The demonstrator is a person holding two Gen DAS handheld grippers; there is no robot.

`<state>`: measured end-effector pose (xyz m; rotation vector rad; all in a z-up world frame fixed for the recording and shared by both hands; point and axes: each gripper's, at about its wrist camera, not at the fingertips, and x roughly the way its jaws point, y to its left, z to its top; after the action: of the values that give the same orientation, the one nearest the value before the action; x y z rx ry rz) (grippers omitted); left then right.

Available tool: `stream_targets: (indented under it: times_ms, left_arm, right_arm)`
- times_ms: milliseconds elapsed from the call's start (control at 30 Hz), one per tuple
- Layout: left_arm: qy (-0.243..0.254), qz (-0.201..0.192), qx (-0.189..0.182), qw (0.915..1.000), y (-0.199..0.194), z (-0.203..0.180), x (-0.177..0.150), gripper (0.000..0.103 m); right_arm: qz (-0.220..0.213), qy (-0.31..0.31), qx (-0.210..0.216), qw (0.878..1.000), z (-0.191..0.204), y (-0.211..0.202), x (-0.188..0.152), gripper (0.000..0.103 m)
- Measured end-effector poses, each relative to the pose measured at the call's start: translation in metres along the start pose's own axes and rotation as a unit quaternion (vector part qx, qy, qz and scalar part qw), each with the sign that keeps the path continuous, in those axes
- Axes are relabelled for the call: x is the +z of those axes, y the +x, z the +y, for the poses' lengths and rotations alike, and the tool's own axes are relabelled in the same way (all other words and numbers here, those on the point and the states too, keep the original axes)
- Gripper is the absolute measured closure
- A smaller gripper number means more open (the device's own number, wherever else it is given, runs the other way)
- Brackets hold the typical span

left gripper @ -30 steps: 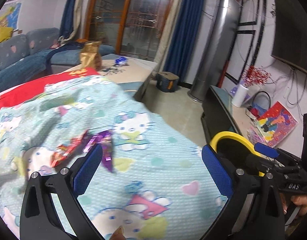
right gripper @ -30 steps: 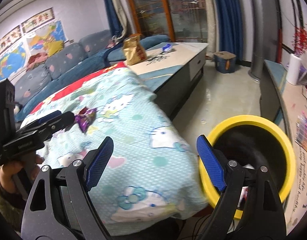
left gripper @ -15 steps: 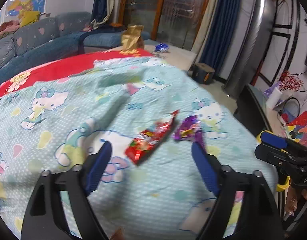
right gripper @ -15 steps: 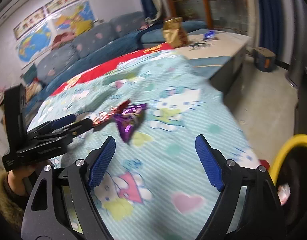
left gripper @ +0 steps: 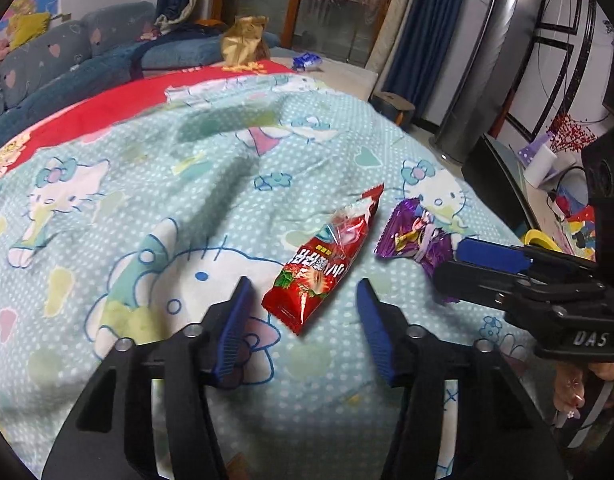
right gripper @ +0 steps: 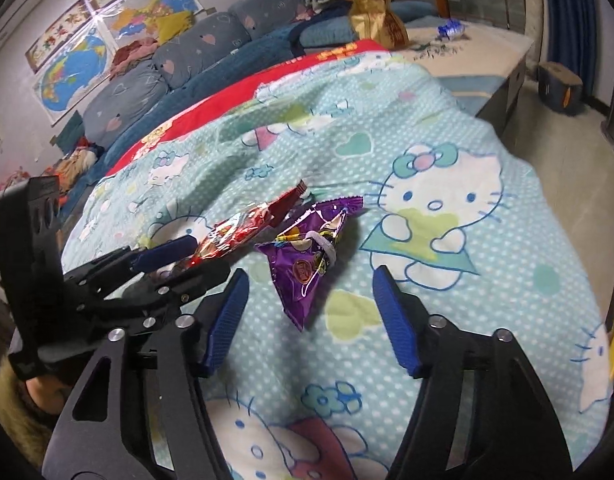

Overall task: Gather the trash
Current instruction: 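Grasp the purple wrapper with the right tool while the left tool grasps the red wrapper, then carry the purple wrapper to the bin with the right tool while the left tool carries the red wrapper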

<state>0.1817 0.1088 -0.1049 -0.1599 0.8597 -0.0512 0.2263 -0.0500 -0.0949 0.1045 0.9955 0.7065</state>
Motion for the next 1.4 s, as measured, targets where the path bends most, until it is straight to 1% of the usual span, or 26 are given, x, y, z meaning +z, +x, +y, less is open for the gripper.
stream_targets:
  times_ms: [33, 67, 133, 167, 267, 367, 433, 567, 700, 833, 1000, 1200, 1400]
  left_arm:
    - [0.0, 0.003, 0.001, 1.0, 0.002, 0.0, 0.001, 0.06]
    - [0.002, 0.004, 0.0, 1.0, 0.003, -0.002, 0.001, 0.064]
    - [0.006, 0.004, -0.002, 1.0, 0.003, -0.004, 0.001, 0.07]
    - [0.008, 0.004, -0.003, 1.0, 0.003, -0.006, 0.001, 0.073]
    - [0.016, 0.005, -0.012, 0.9998, 0.004, -0.015, 0.002, 0.081]
    - [0.032, 0.003, -0.019, 0.9993, 0.004, -0.03, 0.002, 0.085]
    - [0.038, 0.0, -0.024, 0.999, 0.003, -0.039, 0.003, 0.086]
    - [0.048, -0.009, -0.048, 0.9976, -0.001, -0.064, 0.005, 0.086]
    - [0.065, -0.012, -0.071, 0.9953, -0.004, -0.091, 0.006, 0.086]
    - [0.082, -0.005, -0.1, 0.9916, -0.004, -0.123, 0.005, 0.086]
    - [0.116, -0.005, -0.129, 0.9847, -0.005, -0.165, 0.0, 0.086]
    - [0.158, -0.003, -0.161, 0.9741, -0.008, -0.214, -0.008, 0.086]
    - [0.198, 0.0, -0.187, 0.9622, -0.009, -0.258, -0.014, 0.086]
  right_arm:
    - [0.003, 0.006, 0.002, 1.0, -0.002, 0.003, 0.0, 0.063]
    - [0.004, 0.011, 0.005, 1.0, -0.004, 0.005, 0.001, 0.067]
    - [0.0, 0.017, 0.017, 1.0, -0.007, 0.004, 0.0, 0.081]
    - [-0.003, 0.015, 0.019, 1.0, -0.007, 0.002, -0.001, 0.083]
    - [-0.02, 0.006, 0.009, 1.0, -0.008, -0.01, -0.004, 0.084]
    - [-0.035, 0.008, 0.0, 0.999, -0.016, -0.025, -0.007, 0.084]
    - [-0.047, 0.012, -0.008, 0.999, -0.024, -0.037, -0.009, 0.084]
    - [-0.068, 0.026, -0.031, 0.997, -0.044, -0.063, -0.014, 0.084]
    - [-0.094, 0.05, -0.062, 0.992, -0.071, -0.093, -0.023, 0.084]
    - [-0.114, 0.08, -0.088, 0.986, -0.1, -0.121, -0.035, 0.084]
    - [-0.131, 0.113, -0.124, 0.977, -0.136, -0.152, -0.051, 0.084]
    - [-0.152, 0.148, -0.162, 0.964, -0.171, -0.187, -0.071, 0.084]
    - [-0.16, 0.182, -0.193, 0.951, -0.205, -0.215, -0.092, 0.084]
